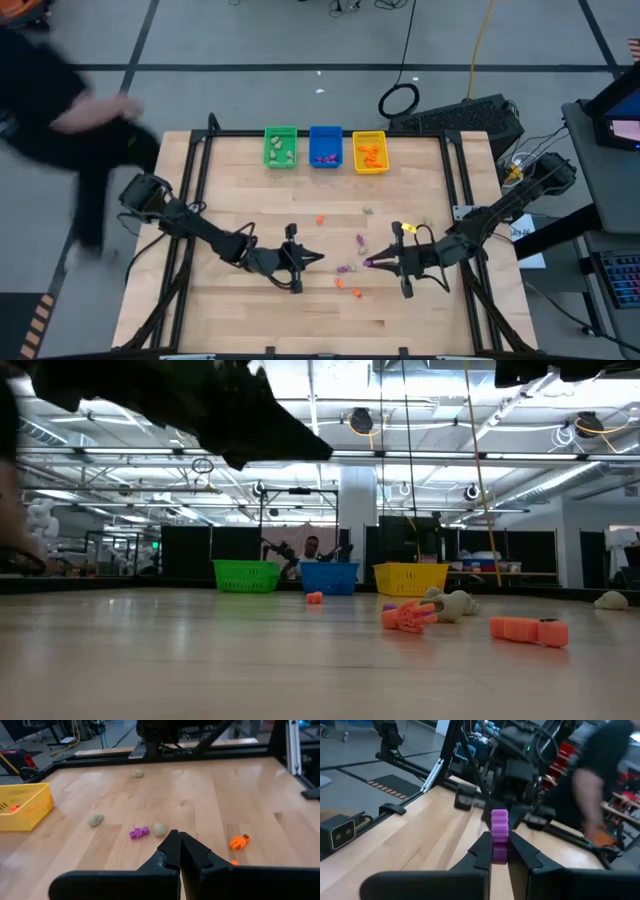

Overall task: Sort Halloween decoration
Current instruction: Put the purple skeleton toy into the blue bin

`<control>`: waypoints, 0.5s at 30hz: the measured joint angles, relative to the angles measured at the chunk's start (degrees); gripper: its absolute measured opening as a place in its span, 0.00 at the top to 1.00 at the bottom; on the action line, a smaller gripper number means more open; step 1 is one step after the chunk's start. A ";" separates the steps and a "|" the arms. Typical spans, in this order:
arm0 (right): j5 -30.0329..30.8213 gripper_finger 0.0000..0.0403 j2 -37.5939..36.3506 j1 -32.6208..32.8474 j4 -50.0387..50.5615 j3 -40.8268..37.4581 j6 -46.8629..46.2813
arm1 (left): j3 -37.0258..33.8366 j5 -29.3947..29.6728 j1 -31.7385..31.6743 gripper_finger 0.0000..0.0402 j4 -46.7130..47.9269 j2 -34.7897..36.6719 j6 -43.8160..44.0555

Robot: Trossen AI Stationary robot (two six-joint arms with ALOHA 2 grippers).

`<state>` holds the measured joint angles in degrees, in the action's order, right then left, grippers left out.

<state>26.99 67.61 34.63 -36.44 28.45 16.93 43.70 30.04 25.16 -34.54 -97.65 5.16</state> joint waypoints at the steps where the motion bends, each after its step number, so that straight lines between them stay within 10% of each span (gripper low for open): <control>1: 0.00 0.95 0.00 0.00 -0.17 0.00 0.34 | 0.00 -0.06 -0.21 1.00 -0.52 -0.78 -0.36; 15: -0.02 0.96 0.00 0.02 7.38 0.00 5.15 | 0.20 -11.12 -1.93 0.97 -4.44 -4.75 0.55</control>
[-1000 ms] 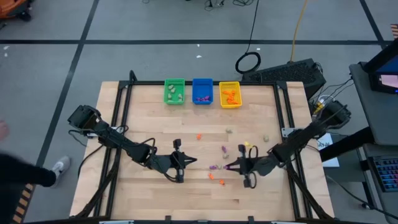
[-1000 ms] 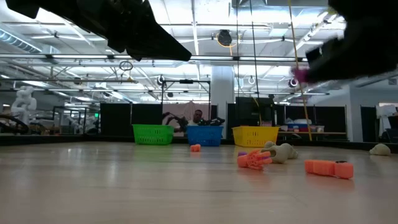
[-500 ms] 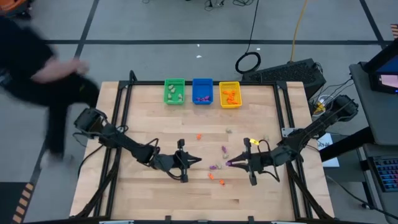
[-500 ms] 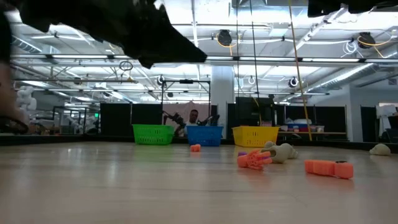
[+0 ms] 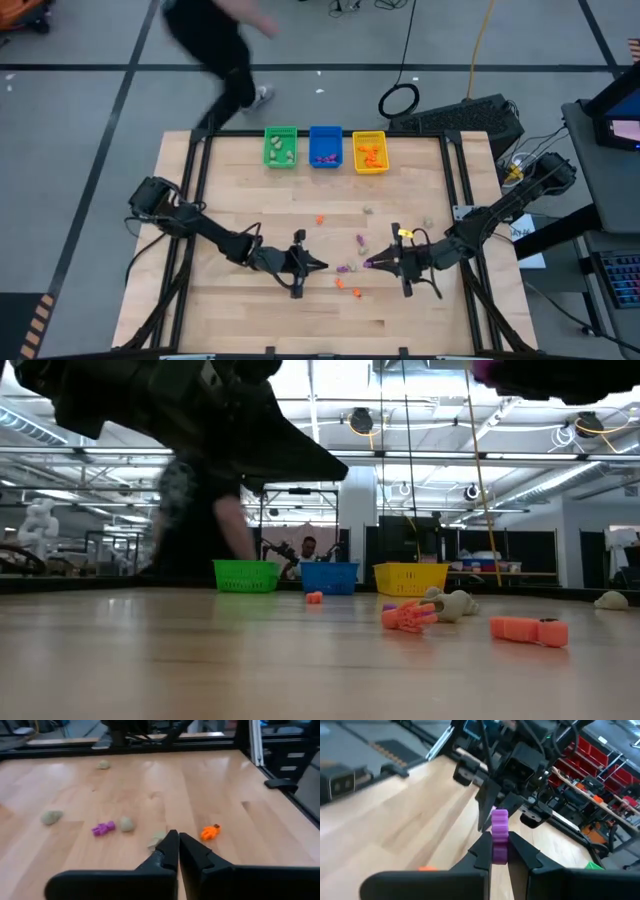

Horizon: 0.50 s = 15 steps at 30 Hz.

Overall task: Sort Halloween decoration
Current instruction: Put the purple skeleton toy into the blue bin

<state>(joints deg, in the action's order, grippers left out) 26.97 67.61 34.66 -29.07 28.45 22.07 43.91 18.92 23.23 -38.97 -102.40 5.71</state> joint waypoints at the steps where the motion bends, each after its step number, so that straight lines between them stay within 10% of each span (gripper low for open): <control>1: -0.01 0.96 0.00 0.02 1.00 0.02 0.78 | 0.28 -0.48 -0.02 0.95 0.10 -0.46 -0.03; 15: 0.23 0.96 0.45 -0.05 9.68 0.04 2.56 | 8.71 -0.79 -1.49 0.66 0.68 -10.13 -0.64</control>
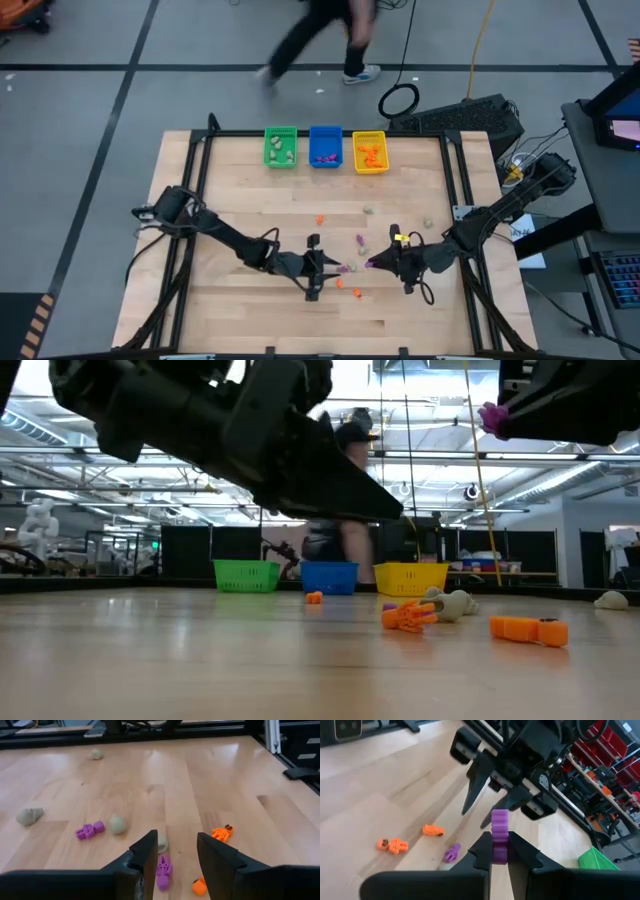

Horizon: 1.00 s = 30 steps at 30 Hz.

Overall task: Sort Halloween decoration
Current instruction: Put the purple skeleton toy into the blue bin

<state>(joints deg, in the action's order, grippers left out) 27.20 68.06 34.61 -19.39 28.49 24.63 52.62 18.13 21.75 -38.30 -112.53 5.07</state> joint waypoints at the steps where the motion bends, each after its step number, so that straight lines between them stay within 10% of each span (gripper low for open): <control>1: -0.07 0.96 -0.03 0.00 -0.36 0.00 -0.75 | 0.19 -0.01 -0.11 0.66 -0.05 -0.29 0.01; 30: -0.35 0.90 -0.01 -0.02 -12.27 0.00 -46.66 | 0.20 1.13 1.13 0.66 10.62 4.02 -2.48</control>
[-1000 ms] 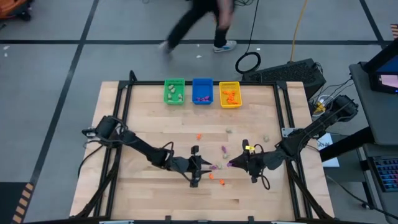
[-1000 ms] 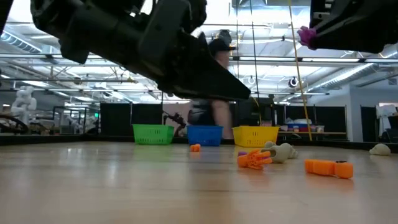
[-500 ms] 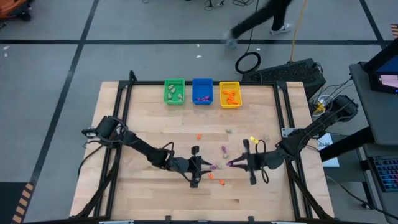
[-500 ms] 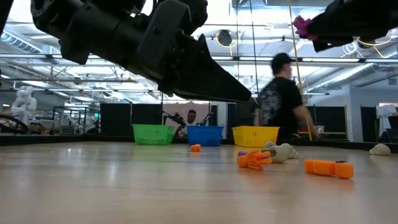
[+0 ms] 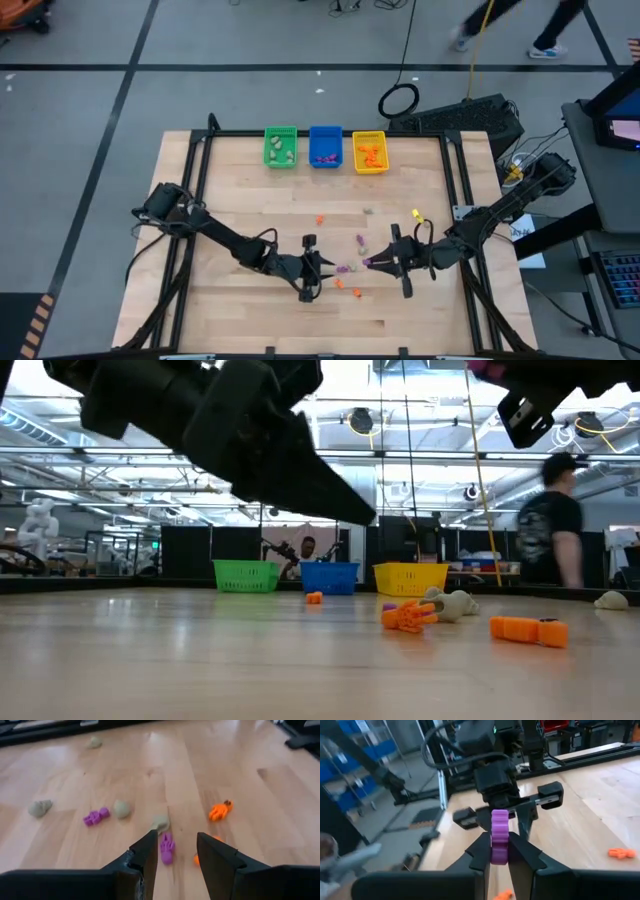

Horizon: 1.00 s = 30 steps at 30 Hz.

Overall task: Sort Halloween decoration
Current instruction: Put the purple skeleton toy into the blue bin

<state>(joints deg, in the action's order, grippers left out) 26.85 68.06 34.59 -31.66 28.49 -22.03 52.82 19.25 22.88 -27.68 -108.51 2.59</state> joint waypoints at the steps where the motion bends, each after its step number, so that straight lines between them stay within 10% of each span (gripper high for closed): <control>1: 0.00 0.90 0.02 0.00 -0.73 0.00 -0.90 | -0.02 0.51 0.17 0.66 1.02 0.55 0.00; 18: 0.41 0.90 0.02 0.00 -0.77 0.00 -0.65 | -0.02 2.11 1.64 0.66 6.10 3.37 0.09; 30: 0.42 0.90 0.02 -0.04 4.85 0.00 16.33 | -0.02 2.29 1.64 0.66 7.45 3.37 0.13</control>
<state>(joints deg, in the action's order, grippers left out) 27.27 68.07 34.55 -26.81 28.49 -5.70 52.80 21.54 24.51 -20.22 -105.14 2.72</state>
